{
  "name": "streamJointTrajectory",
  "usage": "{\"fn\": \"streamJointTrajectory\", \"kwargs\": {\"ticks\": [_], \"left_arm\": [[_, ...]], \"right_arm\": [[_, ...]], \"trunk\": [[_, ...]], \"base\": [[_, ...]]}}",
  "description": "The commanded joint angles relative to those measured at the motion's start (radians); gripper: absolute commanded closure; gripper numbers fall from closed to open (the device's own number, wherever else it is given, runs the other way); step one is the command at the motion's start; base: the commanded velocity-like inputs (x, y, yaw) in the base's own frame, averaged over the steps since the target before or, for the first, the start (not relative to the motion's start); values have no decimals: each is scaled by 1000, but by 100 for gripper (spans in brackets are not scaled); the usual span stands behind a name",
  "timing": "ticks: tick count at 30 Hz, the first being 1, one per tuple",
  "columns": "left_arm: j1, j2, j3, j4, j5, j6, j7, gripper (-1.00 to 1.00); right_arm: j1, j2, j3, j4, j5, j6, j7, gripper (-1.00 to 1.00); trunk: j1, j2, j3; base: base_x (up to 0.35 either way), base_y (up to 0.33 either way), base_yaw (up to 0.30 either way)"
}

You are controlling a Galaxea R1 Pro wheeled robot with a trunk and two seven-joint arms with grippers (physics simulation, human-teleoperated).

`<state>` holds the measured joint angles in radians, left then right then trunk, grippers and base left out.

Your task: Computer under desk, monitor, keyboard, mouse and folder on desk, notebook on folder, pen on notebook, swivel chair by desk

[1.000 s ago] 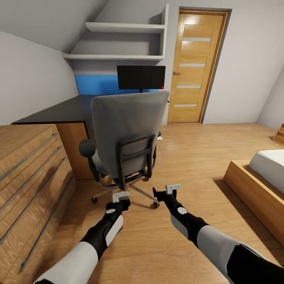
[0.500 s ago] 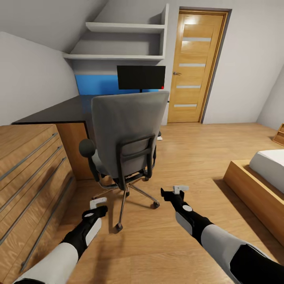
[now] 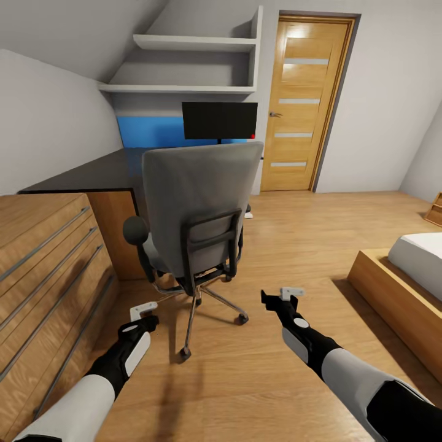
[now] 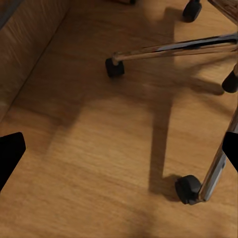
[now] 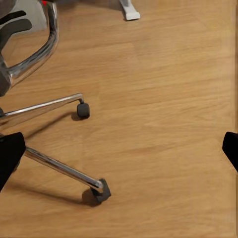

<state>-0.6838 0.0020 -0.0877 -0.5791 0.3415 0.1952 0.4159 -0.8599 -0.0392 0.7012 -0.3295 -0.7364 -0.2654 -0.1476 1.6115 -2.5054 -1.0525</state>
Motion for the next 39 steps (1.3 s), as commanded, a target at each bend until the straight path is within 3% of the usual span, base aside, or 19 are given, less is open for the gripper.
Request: {"fn": "streamJointTrajectory", "kwargs": {"ticks": [1,18,20,27,39], "left_arm": [[0,1,-4,-4,5,5,8,-100],[0,9,7,-10,7,6,10,-100],[0,16,22,-10,8,6,10,-100],[0,30,174,-8,17,5,2,-100],[0,26,195,-8,16,4,6,-100]], "right_arm": [[-1,-2,6,-1,-7,-7,-6,-100],[-1,-7,-3,0,-5,-38,-3,-100],[-1,-7,-3,0,-5,-39,-3,-100],[-1,-6,-3,1,-5,-45,-3,-100],[-1,-7,-2,6,-5,-82,-4,-100]], "trunk": [[0,0,-1],[0,0,-1],[0,0,-1],[0,0,-1],[0,0,-1]], "base": [[0,0,0],[245,49,0],[319,124,0],[289,91,0],[35,6,0]]}}
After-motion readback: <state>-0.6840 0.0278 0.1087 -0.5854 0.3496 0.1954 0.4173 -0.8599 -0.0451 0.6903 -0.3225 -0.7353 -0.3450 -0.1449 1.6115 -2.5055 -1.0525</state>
